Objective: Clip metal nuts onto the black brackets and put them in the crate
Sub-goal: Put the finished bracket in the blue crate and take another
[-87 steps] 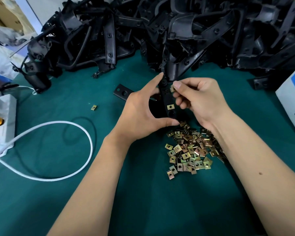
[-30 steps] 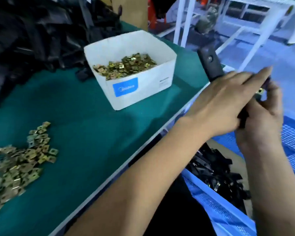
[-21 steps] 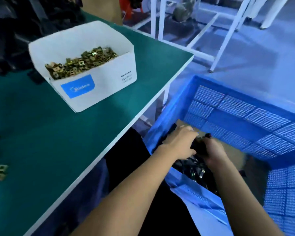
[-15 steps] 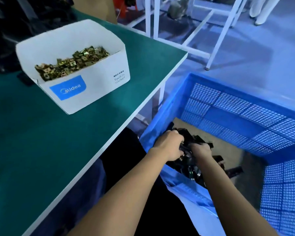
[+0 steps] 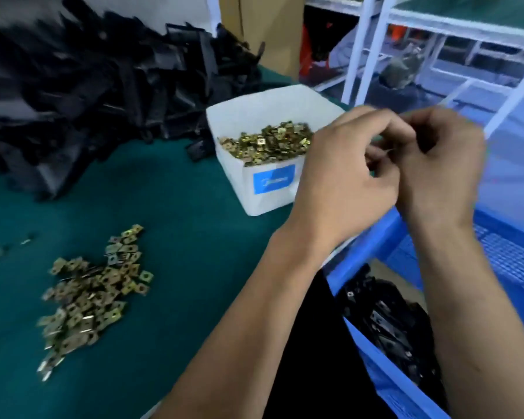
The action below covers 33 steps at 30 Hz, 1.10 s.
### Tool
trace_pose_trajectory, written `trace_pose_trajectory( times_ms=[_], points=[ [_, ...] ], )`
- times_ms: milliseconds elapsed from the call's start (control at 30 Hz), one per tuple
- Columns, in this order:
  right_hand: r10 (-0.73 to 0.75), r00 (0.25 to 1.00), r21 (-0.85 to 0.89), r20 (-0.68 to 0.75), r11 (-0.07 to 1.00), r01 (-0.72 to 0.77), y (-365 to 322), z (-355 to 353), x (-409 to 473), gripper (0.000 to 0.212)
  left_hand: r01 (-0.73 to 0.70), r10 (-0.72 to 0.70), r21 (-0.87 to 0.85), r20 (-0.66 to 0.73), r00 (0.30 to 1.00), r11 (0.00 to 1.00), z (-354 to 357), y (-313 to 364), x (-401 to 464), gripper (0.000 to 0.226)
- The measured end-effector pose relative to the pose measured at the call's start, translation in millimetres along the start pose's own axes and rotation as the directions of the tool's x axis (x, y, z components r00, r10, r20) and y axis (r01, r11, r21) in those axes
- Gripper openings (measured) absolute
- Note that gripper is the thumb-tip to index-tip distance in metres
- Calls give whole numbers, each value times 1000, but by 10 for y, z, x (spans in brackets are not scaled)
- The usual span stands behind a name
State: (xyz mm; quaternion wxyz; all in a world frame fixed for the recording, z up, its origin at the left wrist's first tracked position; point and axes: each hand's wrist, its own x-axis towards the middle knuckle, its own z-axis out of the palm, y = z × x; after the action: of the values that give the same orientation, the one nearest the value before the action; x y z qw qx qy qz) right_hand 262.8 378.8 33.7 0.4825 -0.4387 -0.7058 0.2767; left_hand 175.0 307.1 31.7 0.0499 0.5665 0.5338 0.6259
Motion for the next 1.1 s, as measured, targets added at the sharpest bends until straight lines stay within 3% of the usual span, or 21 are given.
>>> trace_pose_trajectory(
  times_ms=[100,200,367,467,533,633,733,833,933,1000,1067,1100],
  points=[
    [-206,966,78,158,978,195,-738,562,-217,32,-14,26,59,-208,978,998,-778,1,-85,42],
    [-337,878,173,341,940,294,-1277,1211,-511,29,14,64,195,-385,921,981,-1575,-124,-345,38],
    [-354,596,123,721,911,393,-1727,2289,-1159,25,326,16,455,-601,799,829,-2777,-384,-1047,21],
    [-452,415,36,790,709,704,-1863,2802,-1590,41,490,8,523,-689,725,698,-3321,-507,-1468,16],
    [-468,347,20,812,618,786,-1962,3094,-1821,62,569,26,477,-781,623,669,-3569,-598,-1602,14],
    [-313,374,-100,873,635,766,-2067,3402,-1951,83,619,9,295,-907,421,728,-3698,-669,-1590,15],
    [-342,331,-63,879,606,793,-2121,3489,-1930,56,605,-8,222,-936,353,765,-3713,-682,-1566,16],
    [-467,269,71,842,592,803,-2139,3336,-1911,34,552,-155,40,-940,303,833,-3781,-716,-1561,19],
    [-670,352,399,654,701,592,-2230,3071,-1903,36,394,-440,-330,-869,228,858,-3891,-726,-1486,12],
    [-792,419,720,444,593,360,-2364,2898,-1873,31,283,-606,-545,-763,223,790,-3932,-666,-1459,17],
    [-790,418,866,449,499,14,-2450,2796,-1869,32,218,-718,-692,-608,338,688,-3969,-618,-1491,40],
    [-769,398,863,500,480,-158,-2465,2787,-1891,36,198,-736,-751,-497,459,630,-3985,-589,-1523,51]
  ],
)
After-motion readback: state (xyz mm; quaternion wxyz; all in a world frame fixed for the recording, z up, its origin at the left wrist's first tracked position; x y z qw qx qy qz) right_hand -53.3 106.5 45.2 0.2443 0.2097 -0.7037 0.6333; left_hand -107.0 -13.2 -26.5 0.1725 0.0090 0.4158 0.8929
